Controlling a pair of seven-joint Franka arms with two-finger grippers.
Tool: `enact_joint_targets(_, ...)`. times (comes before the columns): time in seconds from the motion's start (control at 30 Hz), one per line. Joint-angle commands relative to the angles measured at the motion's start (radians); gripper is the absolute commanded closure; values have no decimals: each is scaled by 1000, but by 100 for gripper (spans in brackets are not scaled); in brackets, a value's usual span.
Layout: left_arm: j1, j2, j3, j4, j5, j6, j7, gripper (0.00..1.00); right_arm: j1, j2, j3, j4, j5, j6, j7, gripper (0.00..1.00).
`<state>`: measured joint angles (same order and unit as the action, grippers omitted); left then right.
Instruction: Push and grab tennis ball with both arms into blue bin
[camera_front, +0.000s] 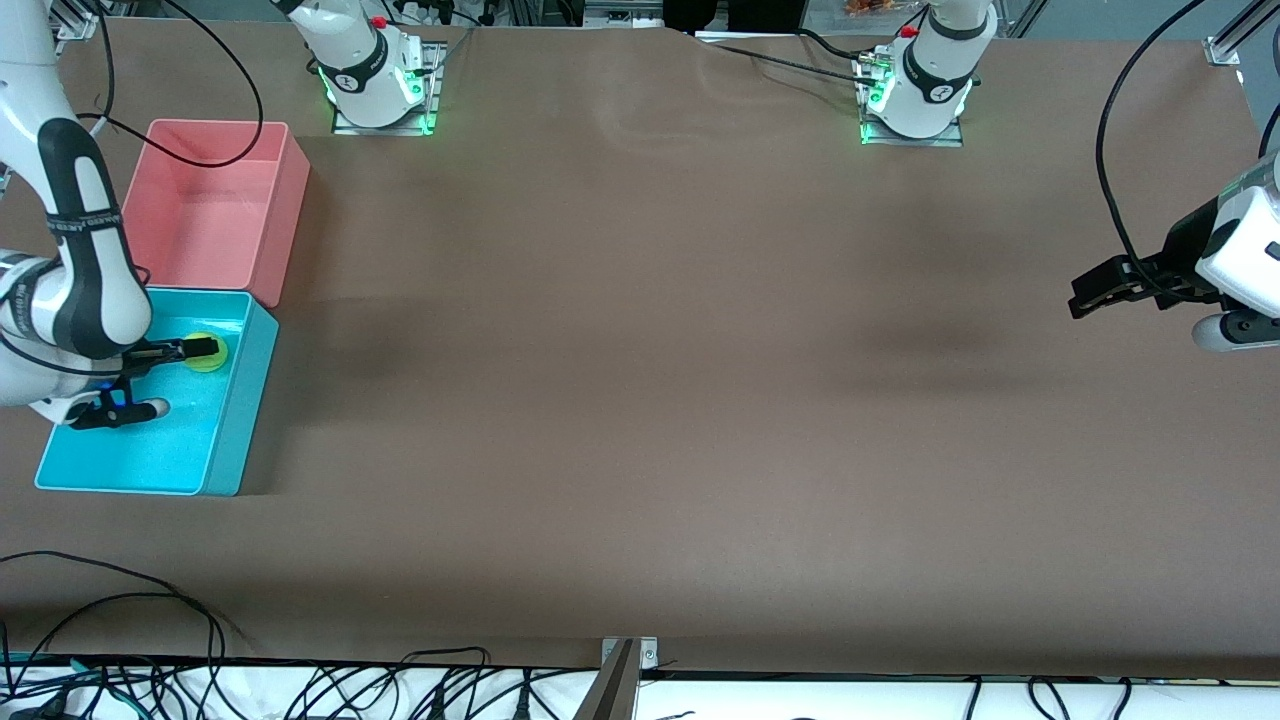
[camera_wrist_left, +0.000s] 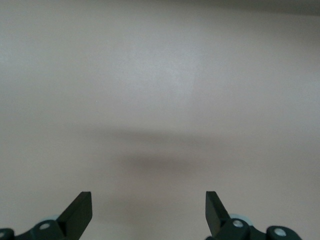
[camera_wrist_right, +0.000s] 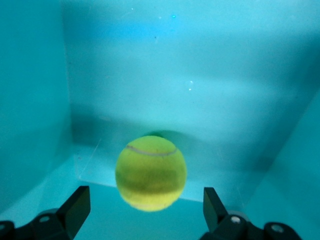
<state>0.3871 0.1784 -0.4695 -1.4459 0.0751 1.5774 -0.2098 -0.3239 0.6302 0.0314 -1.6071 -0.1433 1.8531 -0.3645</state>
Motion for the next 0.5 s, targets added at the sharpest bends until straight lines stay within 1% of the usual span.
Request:
enact_joint_targets(0.0,-2,12,-1,29,-11,-25,12,0,25,-89,7,-4,22,-64,5,0)
enact_joint_targets(0.2,-2,12,-1,29,-11,-25,12,0,85,-181,7,12,21,-110,81,0)
enact_joint_targets(0.33,-2,12,-1,29,-11,-25,12,0,140,-222,7,71,19,-195,145,0)
enact_joint_targets(0.47,-2,12,-1,29,-11,-25,12,0,170,-250,8,131,21,-262,194,0)
